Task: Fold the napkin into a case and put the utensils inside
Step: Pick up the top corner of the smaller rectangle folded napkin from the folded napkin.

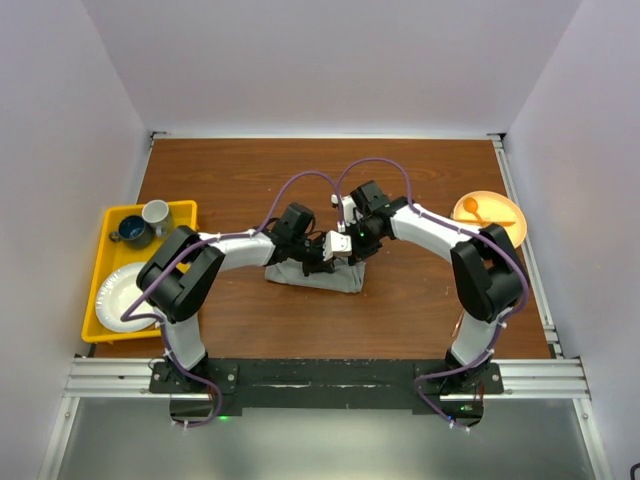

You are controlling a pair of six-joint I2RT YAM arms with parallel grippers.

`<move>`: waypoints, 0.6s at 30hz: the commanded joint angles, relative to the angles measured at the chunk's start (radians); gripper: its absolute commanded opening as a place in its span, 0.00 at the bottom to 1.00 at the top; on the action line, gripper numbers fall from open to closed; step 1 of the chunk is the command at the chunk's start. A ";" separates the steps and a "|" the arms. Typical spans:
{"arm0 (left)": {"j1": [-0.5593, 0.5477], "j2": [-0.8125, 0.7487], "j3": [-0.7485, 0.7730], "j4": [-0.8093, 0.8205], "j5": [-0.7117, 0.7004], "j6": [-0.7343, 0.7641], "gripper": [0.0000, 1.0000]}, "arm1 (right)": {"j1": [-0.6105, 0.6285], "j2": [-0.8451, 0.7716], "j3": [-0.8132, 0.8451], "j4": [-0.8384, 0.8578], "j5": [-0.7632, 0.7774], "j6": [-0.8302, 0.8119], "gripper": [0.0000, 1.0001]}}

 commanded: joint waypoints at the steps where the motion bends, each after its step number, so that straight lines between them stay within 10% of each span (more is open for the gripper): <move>1: 0.002 -0.043 -0.020 -0.006 0.000 0.001 0.00 | -0.002 -0.075 0.031 0.001 0.046 0.005 0.00; 11: 0.001 -0.048 -0.028 0.000 0.002 0.004 0.00 | -0.005 -0.091 0.015 0.019 -0.014 -0.001 0.00; 13: 0.001 -0.056 -0.032 0.000 0.003 0.010 0.00 | -0.005 -0.091 0.015 0.024 -0.034 0.008 0.17; 18: -0.006 -0.071 -0.052 0.012 0.008 0.032 0.00 | -0.014 -0.100 0.031 0.036 -0.045 0.024 0.21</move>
